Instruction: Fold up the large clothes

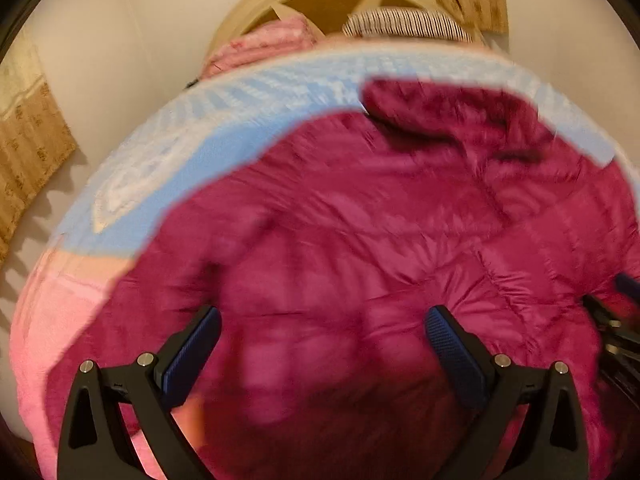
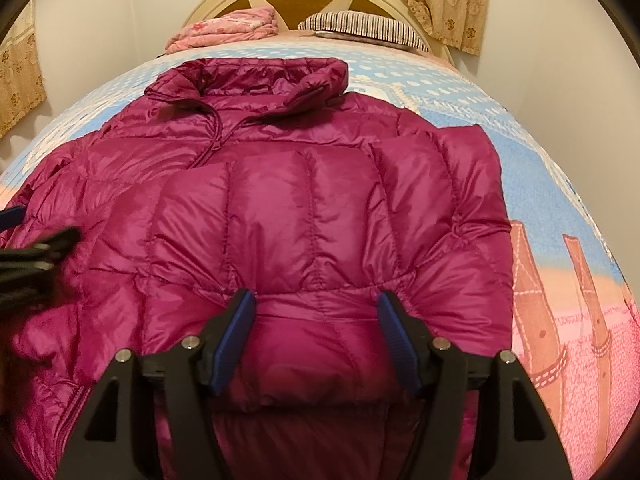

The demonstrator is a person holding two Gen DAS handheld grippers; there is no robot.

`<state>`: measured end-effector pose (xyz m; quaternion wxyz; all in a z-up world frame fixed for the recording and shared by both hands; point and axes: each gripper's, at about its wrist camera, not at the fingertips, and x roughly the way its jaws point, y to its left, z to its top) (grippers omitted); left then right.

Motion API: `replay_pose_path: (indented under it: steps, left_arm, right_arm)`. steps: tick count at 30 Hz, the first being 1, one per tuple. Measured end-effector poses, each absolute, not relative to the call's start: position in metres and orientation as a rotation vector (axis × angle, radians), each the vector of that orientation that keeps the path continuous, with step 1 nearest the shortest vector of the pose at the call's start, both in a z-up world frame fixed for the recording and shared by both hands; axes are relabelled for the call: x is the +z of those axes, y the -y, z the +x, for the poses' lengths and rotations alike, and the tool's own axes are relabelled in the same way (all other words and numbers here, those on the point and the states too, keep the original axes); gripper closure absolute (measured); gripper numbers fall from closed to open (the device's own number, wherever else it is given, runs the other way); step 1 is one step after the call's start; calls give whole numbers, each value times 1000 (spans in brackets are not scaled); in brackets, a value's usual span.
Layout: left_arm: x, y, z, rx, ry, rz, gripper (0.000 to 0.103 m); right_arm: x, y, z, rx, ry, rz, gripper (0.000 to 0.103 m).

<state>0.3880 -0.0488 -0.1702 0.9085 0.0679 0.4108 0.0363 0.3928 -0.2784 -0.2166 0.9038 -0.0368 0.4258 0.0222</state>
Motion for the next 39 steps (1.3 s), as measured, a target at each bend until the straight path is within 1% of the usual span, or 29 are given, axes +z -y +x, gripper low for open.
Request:
replay_pose_path:
  steps: [3, 5, 7, 10, 13, 16, 22, 23, 24, 25, 26, 27, 28, 29, 31, 34, 39]
  left_arm:
    - [-131, 2, 352, 91, -756, 164, 1]
    - [-121, -39, 331, 140, -715, 179, 1]
    - [-124, -84, 316, 214, -721, 192, 1]
    - [-143, -154, 299, 346, -787, 173, 1]
    - [-160, -207, 276, 416, -840, 77, 1]
    - [-166, -230, 254, 403, -848, -25, 1]
    - [-181, -220, 258, 339, -888, -85, 1]
    - [-185, -218, 261, 340, -900, -91, 8]
    - [-187, -213, 263, 332, -909, -92, 41]
    - [-192, -210, 267, 313, -935, -90, 62]
    - [-194, -208, 270, 303, -947, -92, 77]
    - [-193, -208, 271, 299, -942, -95, 86]
    - [-188, -208, 271, 292, -930, -93, 90]
    - [-182, -209, 271, 306, -916, -86, 91]
    - [-168, -214, 271, 350, -889, -68, 92]
    - [-133, -215, 272, 387, -808, -20, 92]
    - [-77, -176, 276, 384, -669, 101, 92]
  right_arm:
    - [-208, 283, 390, 64, -887, -52, 30]
    - [-195, 287, 378, 60, -862, -34, 27]
    - [-182, 289, 362, 70, -832, -32, 23]
    - [-167, 285, 331, 122, -812, -54, 18]
    - [-166, 276, 305, 149, -805, -115, 18]
    - [-175, 267, 288, 165, -820, -133, 18]
    - [-186, 251, 267, 200, -825, -125, 18]
    - [-187, 248, 265, 205, -824, -126, 18]
    - [-187, 247, 261, 210, -825, -126, 18]
    - [-188, 246, 259, 212, -827, -125, 18]
    - [-187, 245, 256, 211, -826, -123, 18]
    - [-186, 246, 254, 213, -825, -117, 18]
    - [-186, 247, 252, 212, -823, -115, 18]
    - [-185, 250, 251, 206, -818, -113, 18]
    - [-182, 256, 249, 191, -811, -105, 18]
    - [-179, 267, 249, 170, -800, -86, 18]
    - [-174, 286, 250, 143, -784, -26, 18]
